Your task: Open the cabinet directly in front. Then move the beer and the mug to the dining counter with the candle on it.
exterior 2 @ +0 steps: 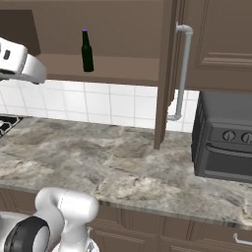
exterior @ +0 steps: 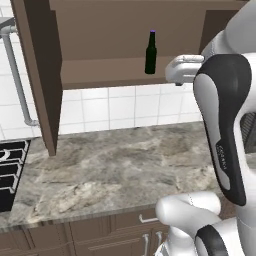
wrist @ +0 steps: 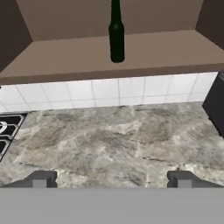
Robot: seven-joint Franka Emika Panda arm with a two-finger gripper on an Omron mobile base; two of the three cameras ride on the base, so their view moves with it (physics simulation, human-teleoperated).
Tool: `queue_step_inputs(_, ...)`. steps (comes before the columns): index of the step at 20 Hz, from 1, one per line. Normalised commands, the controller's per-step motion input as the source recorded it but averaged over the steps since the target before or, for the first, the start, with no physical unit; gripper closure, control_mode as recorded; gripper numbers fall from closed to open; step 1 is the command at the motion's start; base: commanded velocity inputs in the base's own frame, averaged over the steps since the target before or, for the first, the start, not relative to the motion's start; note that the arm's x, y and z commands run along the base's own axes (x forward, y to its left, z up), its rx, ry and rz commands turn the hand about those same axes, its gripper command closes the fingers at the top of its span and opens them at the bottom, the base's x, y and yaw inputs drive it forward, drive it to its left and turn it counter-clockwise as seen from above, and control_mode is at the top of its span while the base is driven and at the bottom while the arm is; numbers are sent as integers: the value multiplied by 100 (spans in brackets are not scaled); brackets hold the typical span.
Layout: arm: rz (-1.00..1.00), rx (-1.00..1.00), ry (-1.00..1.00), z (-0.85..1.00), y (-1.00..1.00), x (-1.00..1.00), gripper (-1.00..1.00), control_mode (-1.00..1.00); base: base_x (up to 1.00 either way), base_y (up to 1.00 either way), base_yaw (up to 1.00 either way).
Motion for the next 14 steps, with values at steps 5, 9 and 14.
queue_step_inputs(5,0,-13,-18,-6,3,0,-100,-100,0,0,0)
queue_step_inputs(9,0,-9,-31,-1,0,0,-100,-100,0,0,0)
queue_step_inputs(14,0,-2,-21,-1,0,5,-100,-100,0,0,0)
